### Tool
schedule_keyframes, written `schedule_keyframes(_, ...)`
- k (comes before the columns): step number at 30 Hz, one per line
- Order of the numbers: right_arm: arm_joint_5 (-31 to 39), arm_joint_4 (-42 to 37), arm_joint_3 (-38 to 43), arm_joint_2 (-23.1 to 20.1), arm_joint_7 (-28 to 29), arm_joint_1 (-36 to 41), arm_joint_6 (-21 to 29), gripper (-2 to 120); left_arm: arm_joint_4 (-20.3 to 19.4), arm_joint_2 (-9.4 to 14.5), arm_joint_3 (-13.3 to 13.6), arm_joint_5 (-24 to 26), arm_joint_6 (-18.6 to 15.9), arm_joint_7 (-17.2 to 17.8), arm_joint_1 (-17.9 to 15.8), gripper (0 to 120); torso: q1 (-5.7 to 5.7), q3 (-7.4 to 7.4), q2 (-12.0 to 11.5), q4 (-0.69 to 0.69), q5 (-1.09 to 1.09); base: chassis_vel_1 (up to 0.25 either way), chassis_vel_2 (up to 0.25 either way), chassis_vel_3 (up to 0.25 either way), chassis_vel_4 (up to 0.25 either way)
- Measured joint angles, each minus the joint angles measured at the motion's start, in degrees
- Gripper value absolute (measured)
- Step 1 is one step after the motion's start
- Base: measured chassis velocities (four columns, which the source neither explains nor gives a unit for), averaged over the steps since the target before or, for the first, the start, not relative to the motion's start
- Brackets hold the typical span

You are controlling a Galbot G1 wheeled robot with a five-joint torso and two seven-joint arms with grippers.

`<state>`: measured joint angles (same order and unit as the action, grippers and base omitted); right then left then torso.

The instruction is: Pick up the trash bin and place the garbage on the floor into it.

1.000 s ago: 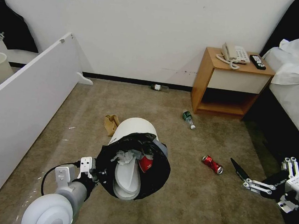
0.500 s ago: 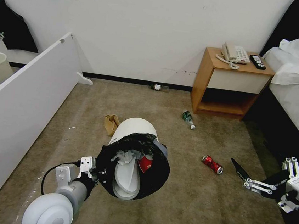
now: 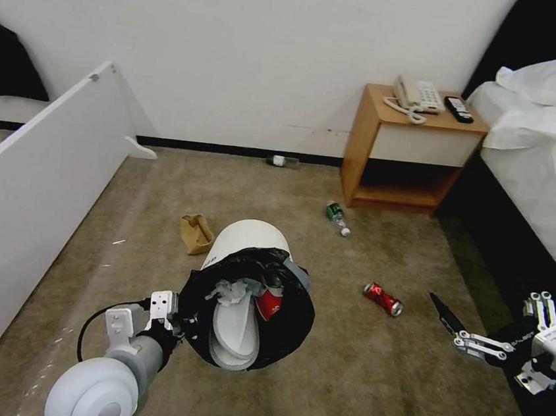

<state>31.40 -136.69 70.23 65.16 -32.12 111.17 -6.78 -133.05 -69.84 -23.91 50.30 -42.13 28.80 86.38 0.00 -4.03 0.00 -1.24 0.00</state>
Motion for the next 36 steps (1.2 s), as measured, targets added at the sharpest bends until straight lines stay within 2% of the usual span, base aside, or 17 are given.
schedule_keyframes(3, 0.22, -0.04, 0.00, -0.12, 0.23, -0.03, 0.07, 100, 0.11, 0.04, 0.02, 0.05, 0.00, 0.01, -0.04, 0, 0.00, 0.00, 0.00, 0.05, 0.00, 0.000, 0.000, 0.000, 0.000)
schedule_keyframes(36, 0.29, -0.37, 0.21, 1.11, -0.58, -1.16, 2.06, 100, 0.73, -0.30, 0.17, -0.23, 0.02, 0.01, -0.37, 0, 0.00, 0.00, 0.00, 0.03, 0.00, 0.000, 0.000, 0.000, 0.000)
